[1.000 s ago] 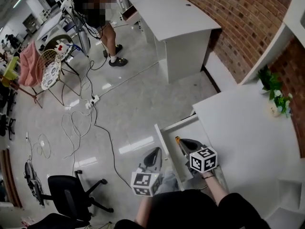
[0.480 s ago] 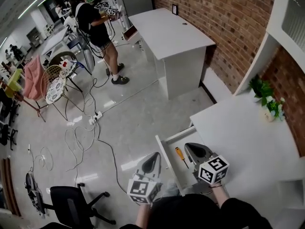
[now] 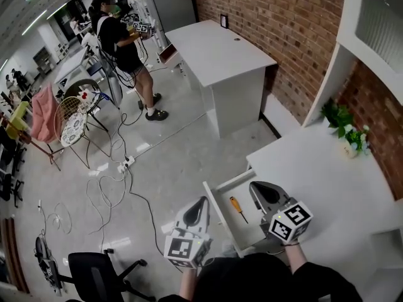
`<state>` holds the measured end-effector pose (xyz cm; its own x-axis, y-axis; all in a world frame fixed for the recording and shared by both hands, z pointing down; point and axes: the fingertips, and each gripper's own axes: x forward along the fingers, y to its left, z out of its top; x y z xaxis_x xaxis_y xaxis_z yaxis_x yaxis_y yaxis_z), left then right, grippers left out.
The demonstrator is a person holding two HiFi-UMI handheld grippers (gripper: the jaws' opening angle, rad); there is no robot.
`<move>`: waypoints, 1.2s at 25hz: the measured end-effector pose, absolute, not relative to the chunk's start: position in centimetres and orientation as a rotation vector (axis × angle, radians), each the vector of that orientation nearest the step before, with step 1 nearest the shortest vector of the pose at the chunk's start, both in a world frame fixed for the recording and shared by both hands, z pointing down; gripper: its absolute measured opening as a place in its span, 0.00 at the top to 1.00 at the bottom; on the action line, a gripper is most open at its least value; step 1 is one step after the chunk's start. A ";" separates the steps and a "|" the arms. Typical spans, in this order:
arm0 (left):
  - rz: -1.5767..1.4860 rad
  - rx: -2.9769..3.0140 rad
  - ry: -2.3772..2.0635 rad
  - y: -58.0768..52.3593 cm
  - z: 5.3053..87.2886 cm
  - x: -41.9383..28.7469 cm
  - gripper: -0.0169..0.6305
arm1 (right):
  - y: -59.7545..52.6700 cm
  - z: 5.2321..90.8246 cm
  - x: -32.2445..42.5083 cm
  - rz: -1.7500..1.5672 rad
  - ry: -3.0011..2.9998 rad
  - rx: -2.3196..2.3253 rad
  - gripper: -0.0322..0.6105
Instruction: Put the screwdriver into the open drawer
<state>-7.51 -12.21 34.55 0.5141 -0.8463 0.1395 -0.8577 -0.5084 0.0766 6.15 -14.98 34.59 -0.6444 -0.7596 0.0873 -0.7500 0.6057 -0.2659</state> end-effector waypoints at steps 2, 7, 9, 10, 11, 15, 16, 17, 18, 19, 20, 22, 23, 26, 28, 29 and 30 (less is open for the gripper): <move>0.124 2.630 -1.485 -12.4 33.9 -7.6 0.96 | -15.0 33.8 6.7 -0.404 2.765 -1.322 0.93; 0.126 2.658 -1.526 -12.5 32.5 -7.7 0.96 | -15.0 32.1 8.1 -0.347 2.732 -1.353 0.93; 0.137 2.667 -1.537 -12.5 32.3 -7.9 0.96 | -15.0 31.8 8.4 -0.330 2.732 -1.358 0.93; 0.137 2.666 -1.542 -12.5 32.3 -8.0 0.96 | -15.1 31.7 8.5 -0.320 2.733 -1.364 0.93; 0.135 2.664 -1.546 -12.6 32.2 -8.0 0.96 | -15.1 31.6 8.6 -0.309 2.733 -1.372 0.93; 0.144 2.658 -1.558 -12.7 32.5 -8.0 0.96 | -15.4 31.4 9.1 -0.280 2.729 -1.382 0.93; 0.146 2.658 -1.561 -12.7 32.5 -8.1 0.96 | -15.5 31.3 9.2 -0.275 2.727 -1.384 0.93; 0.141 2.652 -1.566 -12.7 32.5 -8.1 0.96 | -15.5 31.2 9.4 -0.269 2.725 -1.388 0.93; 0.134 2.646 -1.570 -12.7 32.4 -8.2 0.96 | -15.6 31.1 9.5 -0.265 2.723 -1.392 0.93; 0.133 2.643 -1.574 -12.7 32.4 -8.3 0.96 | -15.6 31.1 9.6 -0.261 2.721 -1.396 0.93; 0.131 2.640 -1.579 -12.8 32.4 -8.4 0.96 | -15.6 31.0 9.7 -0.258 2.720 -1.399 0.93; 0.133 2.638 -1.589 -12.8 32.3 -8.5 0.96 | -15.7 31.0 10.0 -0.252 2.717 -1.404 0.93; 0.140 2.641 -1.593 -12.8 32.4 -8.6 0.96 | -15.7 31.0 10.1 -0.251 2.716 -1.407 0.93; 0.144 2.637 -1.602 -12.8 32.3 -8.7 0.96 | -15.6 30.9 10.3 -0.245 2.714 -1.412 0.93; 0.124 2.618 -1.606 -12.8 32.1 -8.5 0.96 | -15.6 30.8 10.5 -0.238 2.713 -1.414 0.93; 0.114 2.610 -1.610 -12.8 31.9 -8.5 0.96 | -15.6 30.8 10.6 -0.234 2.712 -1.415 0.93; 0.110 2.608 -1.615 -12.9 31.8 -8.5 0.96 | -15.7 30.7 10.7 -0.231 2.712 -1.415 0.93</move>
<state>-8.50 -12.89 31.80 0.4446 -0.8902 0.0992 -0.8954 -0.4446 0.0238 10.67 -15.69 30.70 -0.5722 -0.8201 0.0035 -0.8089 0.5637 -0.1671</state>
